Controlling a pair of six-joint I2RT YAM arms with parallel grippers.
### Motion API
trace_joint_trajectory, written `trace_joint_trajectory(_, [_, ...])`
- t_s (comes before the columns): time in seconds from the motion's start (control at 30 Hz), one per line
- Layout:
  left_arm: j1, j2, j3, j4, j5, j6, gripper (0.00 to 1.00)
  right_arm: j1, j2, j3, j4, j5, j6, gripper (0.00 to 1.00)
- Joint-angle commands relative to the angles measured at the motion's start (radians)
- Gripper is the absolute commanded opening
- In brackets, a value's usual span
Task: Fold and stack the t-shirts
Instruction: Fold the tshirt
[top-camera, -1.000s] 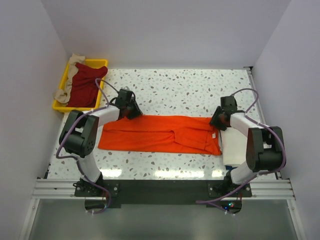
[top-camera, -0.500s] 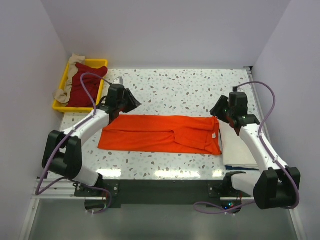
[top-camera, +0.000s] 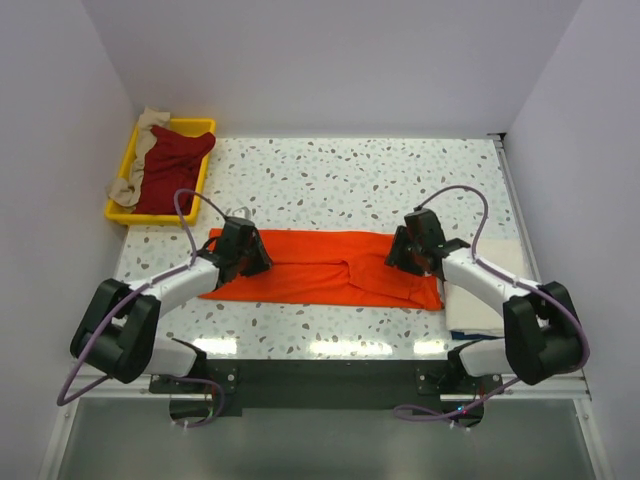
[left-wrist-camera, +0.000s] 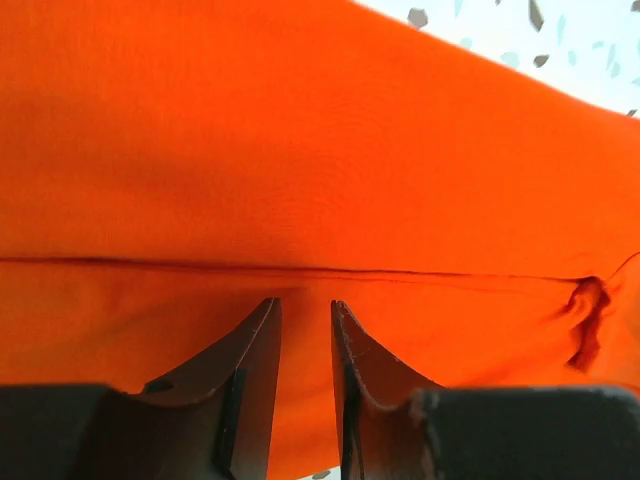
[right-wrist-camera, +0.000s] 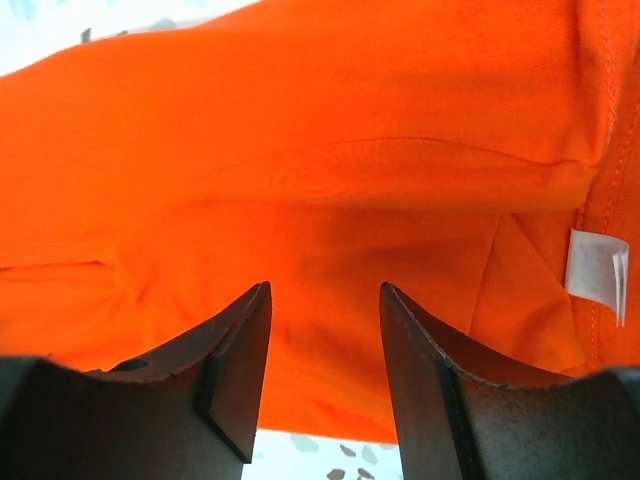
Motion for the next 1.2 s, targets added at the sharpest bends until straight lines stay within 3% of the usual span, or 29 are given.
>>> trace_joint_trajectory(0.0, [-0.028,-0.029,-0.035,0.068,-0.051,0.025,0.31,0.011,0.042,-0.001,0.082,0.046,0.028,0.51])
trace_joint_trajectory(0.27, [-0.082,0.037,-0.072,0.096,-0.091,0.017,0.29,0.011,0.2,0.046,0.104,0.08,0.011,0.5])
trace_joint_trajectory(0.5, [-0.143,0.031,-0.095,0.128,-0.115,-0.057,0.29,0.011,0.435,0.297,0.009,0.082,-0.063,0.5])
trace_joint_trajectory(0.67, [-0.185,-0.005,-0.115,0.07,-0.16,-0.199,0.31,0.011,0.666,0.633,-0.124,0.068,-0.116,0.51])
trace_joint_trajectory(0.9, [-0.313,-0.024,-0.155,0.182,-0.105,-0.399,0.32,0.011,1.034,1.237,-0.328,0.011,-0.19,0.51])
trace_joint_trajectory(1.17, [-0.447,0.167,0.032,0.245,-0.031,-0.388,0.33,0.012,1.288,1.58,-0.341,-0.125,-0.21,0.52])
